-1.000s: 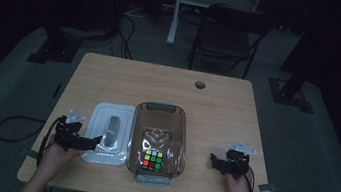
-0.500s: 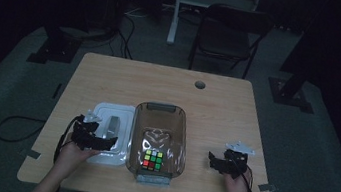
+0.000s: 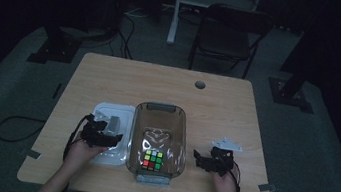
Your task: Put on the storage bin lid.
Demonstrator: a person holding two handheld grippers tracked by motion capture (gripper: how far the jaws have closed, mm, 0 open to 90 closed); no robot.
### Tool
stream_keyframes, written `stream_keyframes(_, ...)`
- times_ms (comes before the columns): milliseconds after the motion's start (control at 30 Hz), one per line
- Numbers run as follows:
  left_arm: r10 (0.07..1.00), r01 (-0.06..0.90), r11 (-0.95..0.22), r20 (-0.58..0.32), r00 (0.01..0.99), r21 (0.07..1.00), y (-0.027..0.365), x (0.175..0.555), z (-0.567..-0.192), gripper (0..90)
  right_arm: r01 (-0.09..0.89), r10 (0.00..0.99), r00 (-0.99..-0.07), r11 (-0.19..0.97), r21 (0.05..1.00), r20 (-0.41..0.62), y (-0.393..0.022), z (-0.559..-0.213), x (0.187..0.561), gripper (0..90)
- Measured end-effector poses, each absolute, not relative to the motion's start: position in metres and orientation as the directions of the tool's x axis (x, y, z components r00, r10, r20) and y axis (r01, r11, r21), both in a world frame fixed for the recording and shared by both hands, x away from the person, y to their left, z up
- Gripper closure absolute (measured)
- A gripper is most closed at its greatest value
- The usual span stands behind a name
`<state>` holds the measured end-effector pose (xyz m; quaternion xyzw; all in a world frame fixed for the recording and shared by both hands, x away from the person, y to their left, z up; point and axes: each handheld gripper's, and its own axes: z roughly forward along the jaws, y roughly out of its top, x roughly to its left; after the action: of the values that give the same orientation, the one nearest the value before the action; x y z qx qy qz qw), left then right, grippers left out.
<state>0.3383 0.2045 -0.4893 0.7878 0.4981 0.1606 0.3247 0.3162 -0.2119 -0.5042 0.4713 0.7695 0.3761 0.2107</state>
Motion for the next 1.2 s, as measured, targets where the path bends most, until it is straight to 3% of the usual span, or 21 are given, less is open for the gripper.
stream_keyframes(300, 0.901, 0.676, -0.240, -0.098, 0.422, 0.697, 0.213, 0.342, -0.493, 62.1, 0.560, 0.853, -0.518, 0.282, 0.779, 0.064, -0.193, -0.506, 0.313, 12.1)
stream_keyframes(433, 0.904, 0.670, -0.192, -0.138, 0.406, 0.717, 0.223, 0.343, -0.490, 68.4, 0.570, 0.844, -0.529, 0.275, 0.775, 0.089, -0.190, -0.510, 0.312, 12.1)
stream_keyframes(967, 0.895, 0.607, -0.056, -0.230, 0.383, 0.793, 0.260, 0.334, -0.445, 70.8, 0.530, 0.786, -0.614, 0.344, 0.775, 0.071, -0.173, -0.514, 0.305, 12.6)
stream_keyframes(1200, 0.894, 0.575, -0.050, -0.220, 0.390, 0.816, 0.267, 0.326, -0.420, 70.9, 0.521, 0.771, -0.633, 0.356, 0.776, 0.072, -0.167, -0.514, 0.302, 12.6)
